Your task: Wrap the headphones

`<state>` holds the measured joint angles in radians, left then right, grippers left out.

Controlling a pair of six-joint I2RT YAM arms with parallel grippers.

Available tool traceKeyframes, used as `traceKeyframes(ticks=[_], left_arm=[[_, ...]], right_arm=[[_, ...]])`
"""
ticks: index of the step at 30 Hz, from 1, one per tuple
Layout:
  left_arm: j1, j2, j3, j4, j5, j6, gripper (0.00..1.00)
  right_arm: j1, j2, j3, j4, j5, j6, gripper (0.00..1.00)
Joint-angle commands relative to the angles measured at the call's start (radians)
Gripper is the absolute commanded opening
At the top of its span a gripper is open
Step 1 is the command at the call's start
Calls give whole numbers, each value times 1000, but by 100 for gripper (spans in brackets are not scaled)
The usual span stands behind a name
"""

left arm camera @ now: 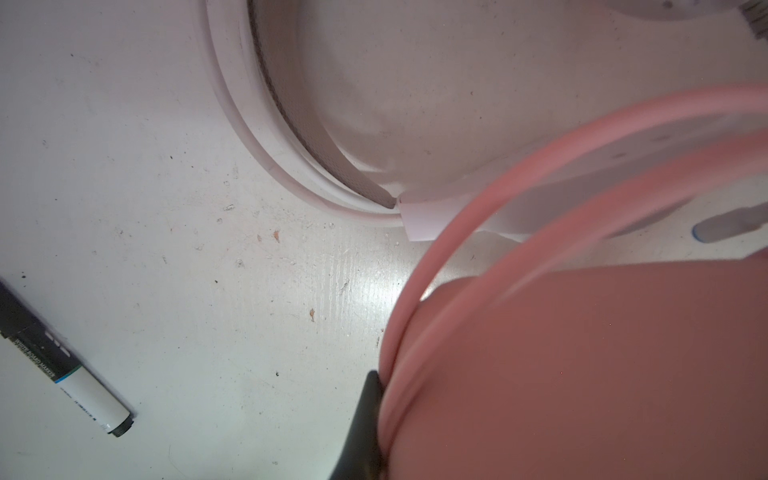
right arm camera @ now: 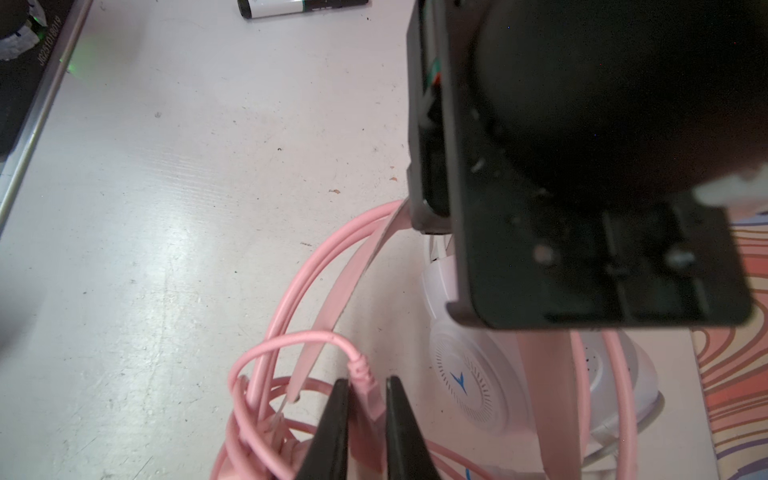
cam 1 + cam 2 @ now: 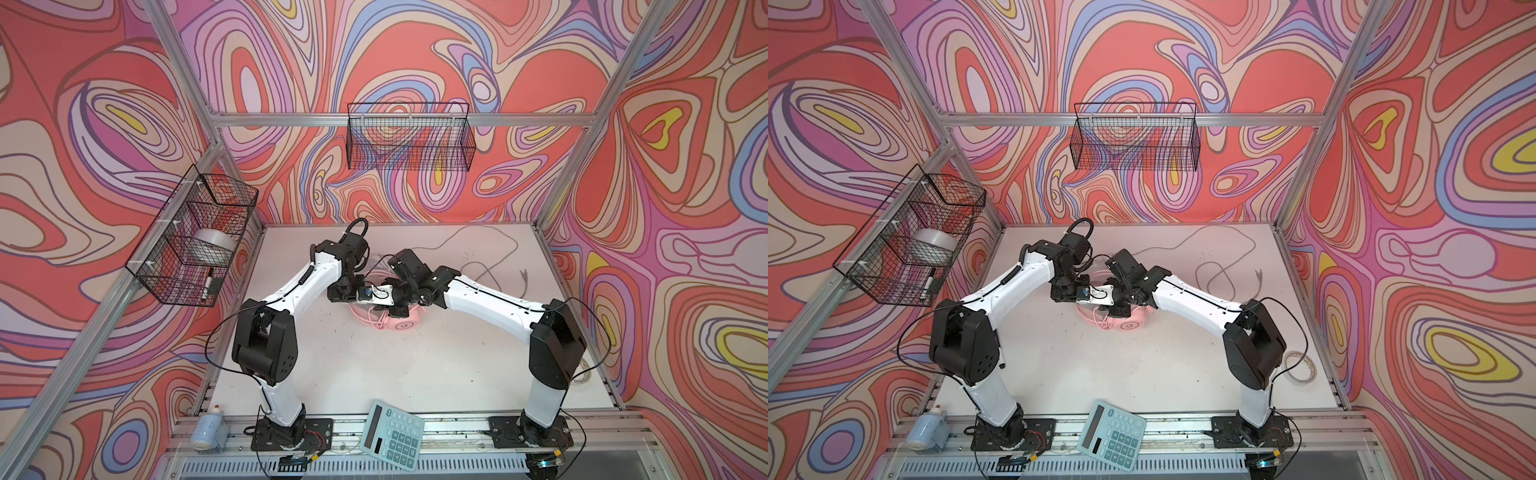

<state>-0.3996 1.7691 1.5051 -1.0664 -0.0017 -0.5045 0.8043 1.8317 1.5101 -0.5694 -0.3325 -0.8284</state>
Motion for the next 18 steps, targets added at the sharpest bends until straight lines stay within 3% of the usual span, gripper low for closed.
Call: traceKeyframes(ticks=[1,11,18], left_arm=[[-6,-17,30,-35,42,3,0],[-6,-4,24,-33,52,1,0],[-7,1,21,-30,55,3,0]], right_arm=[[-14,17,24,10,37,23,15],[-22,-8,-4,45,58,47,29],[-28,-18,-10,52,55,61,32]])
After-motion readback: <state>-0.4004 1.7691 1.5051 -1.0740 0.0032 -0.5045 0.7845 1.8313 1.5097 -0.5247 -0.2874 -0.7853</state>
